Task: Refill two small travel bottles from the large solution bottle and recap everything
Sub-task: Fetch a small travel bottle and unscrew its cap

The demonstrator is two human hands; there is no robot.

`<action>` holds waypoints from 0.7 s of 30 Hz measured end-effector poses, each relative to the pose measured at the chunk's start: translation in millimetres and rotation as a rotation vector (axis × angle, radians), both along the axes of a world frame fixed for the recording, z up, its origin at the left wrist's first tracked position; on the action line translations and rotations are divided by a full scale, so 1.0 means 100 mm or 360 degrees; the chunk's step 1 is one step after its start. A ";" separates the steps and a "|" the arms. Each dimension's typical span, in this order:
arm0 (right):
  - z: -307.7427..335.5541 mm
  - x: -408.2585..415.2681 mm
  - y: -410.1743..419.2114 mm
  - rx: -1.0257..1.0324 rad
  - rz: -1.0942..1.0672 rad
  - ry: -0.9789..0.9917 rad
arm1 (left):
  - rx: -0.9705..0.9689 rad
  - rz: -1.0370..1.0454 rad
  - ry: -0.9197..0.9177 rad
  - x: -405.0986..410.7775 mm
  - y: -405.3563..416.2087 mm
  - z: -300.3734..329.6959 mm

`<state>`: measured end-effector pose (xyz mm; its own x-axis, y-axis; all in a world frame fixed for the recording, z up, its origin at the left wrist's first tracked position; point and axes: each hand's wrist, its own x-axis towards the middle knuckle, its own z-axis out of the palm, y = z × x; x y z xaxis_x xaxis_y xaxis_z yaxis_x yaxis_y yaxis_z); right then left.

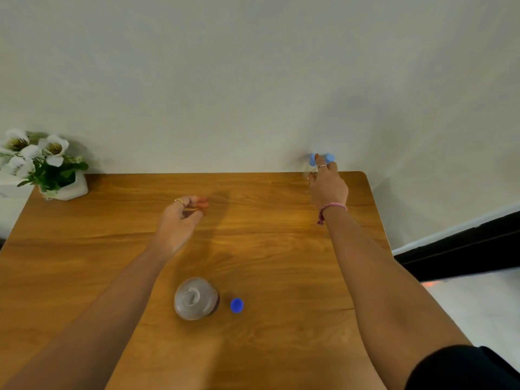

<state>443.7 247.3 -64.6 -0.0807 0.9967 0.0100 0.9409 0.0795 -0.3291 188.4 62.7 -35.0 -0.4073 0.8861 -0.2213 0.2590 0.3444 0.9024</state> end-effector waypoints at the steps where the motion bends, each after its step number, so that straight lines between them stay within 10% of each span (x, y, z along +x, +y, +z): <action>1: -0.02 0.00 0.03 0.0009 0.0018 -0.0034 | -0.0003 -0.0004 -0.0005 0.01 0.02 0.00; 21: -0.09 -0.05 0.17 0.0186 0.0198 -0.0085 | 0.0001 -0.0061 -0.0057 0.20 0.17 0.00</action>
